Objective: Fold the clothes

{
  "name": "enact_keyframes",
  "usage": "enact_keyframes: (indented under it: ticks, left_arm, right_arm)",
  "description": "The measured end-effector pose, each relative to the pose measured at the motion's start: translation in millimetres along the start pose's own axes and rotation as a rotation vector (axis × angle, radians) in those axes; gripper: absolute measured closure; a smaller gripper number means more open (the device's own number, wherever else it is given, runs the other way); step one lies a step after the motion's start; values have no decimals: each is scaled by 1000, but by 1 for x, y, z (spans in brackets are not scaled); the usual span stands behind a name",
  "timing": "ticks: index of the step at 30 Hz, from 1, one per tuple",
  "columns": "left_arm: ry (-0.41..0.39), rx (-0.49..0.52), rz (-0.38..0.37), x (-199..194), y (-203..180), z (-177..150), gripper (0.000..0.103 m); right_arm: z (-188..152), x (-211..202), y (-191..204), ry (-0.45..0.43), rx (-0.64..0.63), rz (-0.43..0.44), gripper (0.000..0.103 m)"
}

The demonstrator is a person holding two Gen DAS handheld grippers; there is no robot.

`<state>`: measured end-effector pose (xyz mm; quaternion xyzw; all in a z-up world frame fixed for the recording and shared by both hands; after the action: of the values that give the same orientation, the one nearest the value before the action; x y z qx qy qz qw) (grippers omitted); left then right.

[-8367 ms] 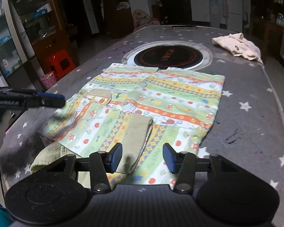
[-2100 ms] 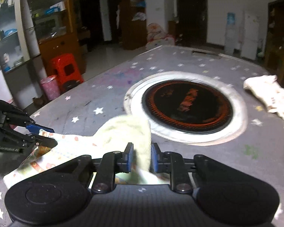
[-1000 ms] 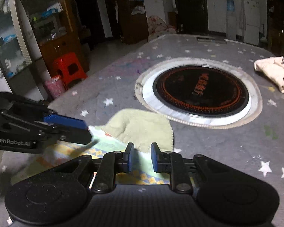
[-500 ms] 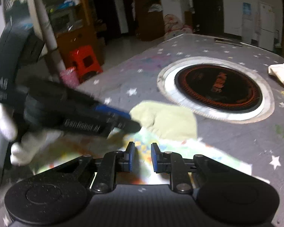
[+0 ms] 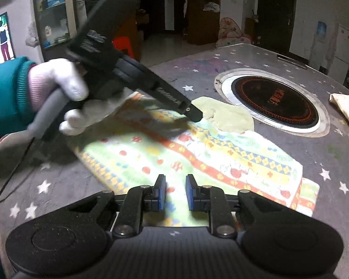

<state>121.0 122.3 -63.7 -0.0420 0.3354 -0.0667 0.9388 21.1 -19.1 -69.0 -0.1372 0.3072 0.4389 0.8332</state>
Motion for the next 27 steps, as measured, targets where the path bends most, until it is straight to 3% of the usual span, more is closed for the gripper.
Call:
enact_keyframes:
  ticks: [10, 18, 27]
  left_arm:
    - [-29, 13, 17, -1, -2, -3, 77]
    - [-48, -2, -7, -30, -13, -2, 78]
    - [-37, 77, -70, -90, -49, -52, 78]
  right_arm:
    - [-26, -34, 5, 30, -18, -22, 86]
    - [-8, -42, -33, -37, 113, -77, 85]
    - [-20, -36, -48, -20, 179, -109, 83]
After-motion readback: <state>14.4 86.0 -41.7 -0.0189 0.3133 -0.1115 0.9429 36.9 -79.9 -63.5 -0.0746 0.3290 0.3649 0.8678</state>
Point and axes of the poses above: each gripper's, at about its wrist camera, not at the fingertips, and x roughly the way its jaws point, y to its left, z to its top, the point moved 9 cm from there along x, roughly the way its jaws point, and after that the axes turned 7 degrees about -y, right-handed, at the moved point
